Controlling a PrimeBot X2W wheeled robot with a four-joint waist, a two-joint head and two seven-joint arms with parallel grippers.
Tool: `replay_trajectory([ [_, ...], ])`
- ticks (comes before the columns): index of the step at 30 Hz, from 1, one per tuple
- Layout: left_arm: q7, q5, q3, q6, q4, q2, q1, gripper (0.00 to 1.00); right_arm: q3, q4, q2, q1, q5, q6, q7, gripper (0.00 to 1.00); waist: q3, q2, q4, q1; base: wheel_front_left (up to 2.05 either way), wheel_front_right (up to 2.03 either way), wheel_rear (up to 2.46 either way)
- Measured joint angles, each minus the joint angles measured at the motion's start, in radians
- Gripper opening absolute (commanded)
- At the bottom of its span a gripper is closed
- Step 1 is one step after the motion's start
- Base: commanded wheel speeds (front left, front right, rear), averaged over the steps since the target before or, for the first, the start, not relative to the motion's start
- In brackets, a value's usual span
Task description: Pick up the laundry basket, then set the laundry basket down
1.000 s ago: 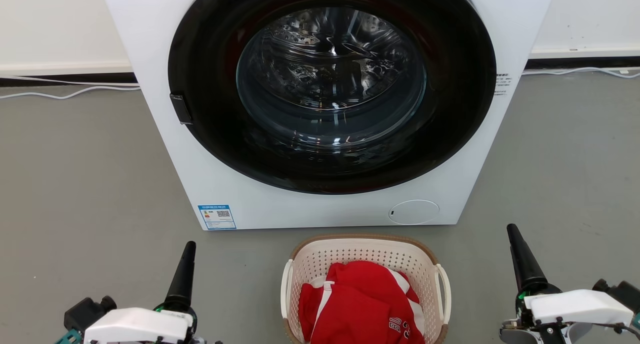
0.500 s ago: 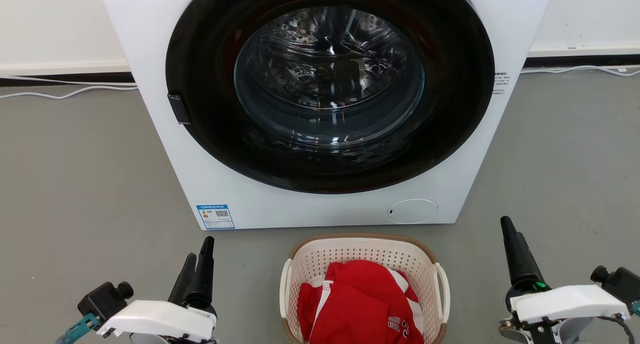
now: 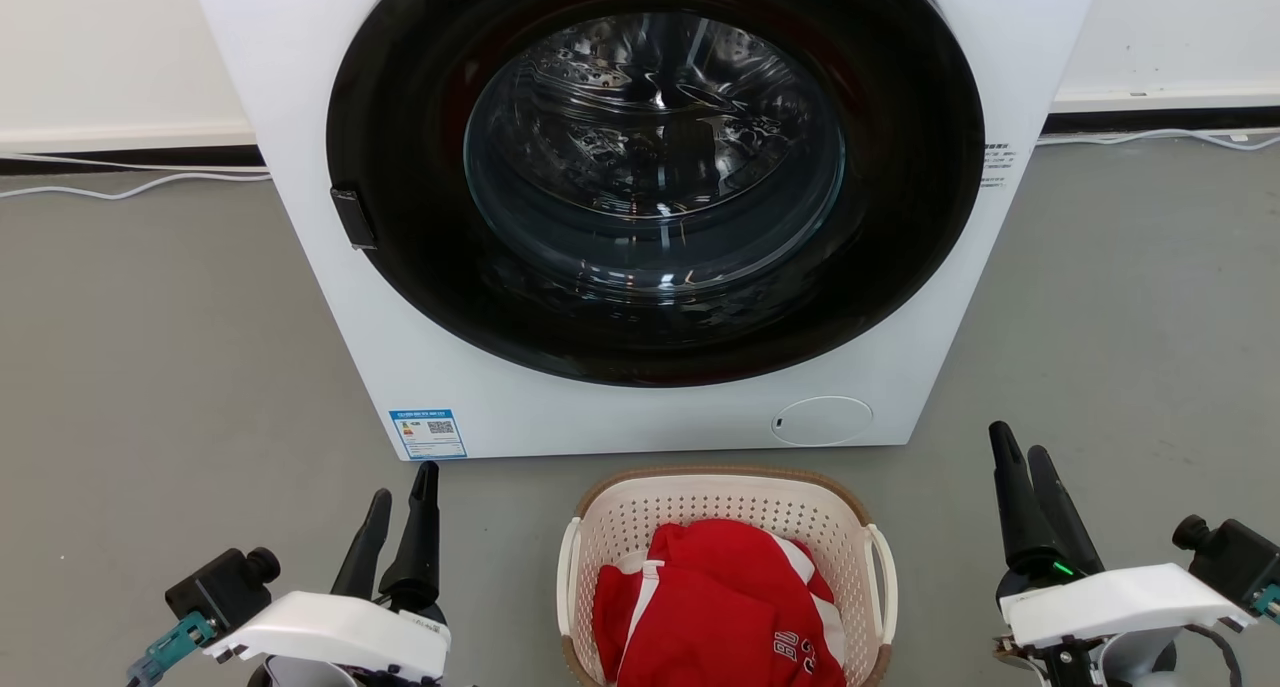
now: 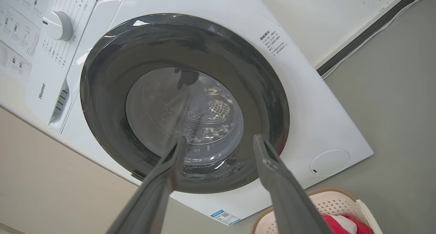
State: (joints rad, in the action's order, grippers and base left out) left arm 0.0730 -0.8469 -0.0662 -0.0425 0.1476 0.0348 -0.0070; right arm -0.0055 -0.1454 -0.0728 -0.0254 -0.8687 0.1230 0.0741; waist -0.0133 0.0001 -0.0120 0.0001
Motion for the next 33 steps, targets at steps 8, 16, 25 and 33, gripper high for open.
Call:
replay_trajectory([
  [8, 0.026, 0.081, -0.014, 0.016, -0.022, 0.001, 0.000, 1.00, 0.002, 0.010, 0.000, 0.000, 0.093, 0.000, 0.024, 1.00, -0.001, 0.0000, -0.001, 0.0000, 0.00, 0.00, 0.00],
  [16, 0.052, 0.181, -0.033, 0.022, -0.045, 0.002, 0.000, 1.00, 0.004, 0.030, 0.001, 0.000, 0.193, 0.000, 0.051, 1.00, -0.002, 0.0000, -0.002, 0.0000, 0.00, 0.00, 0.00],
  [25, 0.077, 0.271, -0.046, 0.031, -0.067, 0.004, 0.000, 1.00, 0.007, 0.039, 0.001, 0.000, 0.297, 0.000, 0.072, 1.00, -0.006, 0.0000, -0.004, 0.0000, 0.00, 0.00, 0.00],
  [33, 0.100, 0.368, -0.064, 0.043, -0.090, 0.005, -0.001, 1.00, 0.009, 0.051, 0.001, -0.001, 0.382, 0.000, 0.095, 1.00, -0.011, 0.0000, -0.009, 0.0000, 0.00, 0.00, 0.00],
])
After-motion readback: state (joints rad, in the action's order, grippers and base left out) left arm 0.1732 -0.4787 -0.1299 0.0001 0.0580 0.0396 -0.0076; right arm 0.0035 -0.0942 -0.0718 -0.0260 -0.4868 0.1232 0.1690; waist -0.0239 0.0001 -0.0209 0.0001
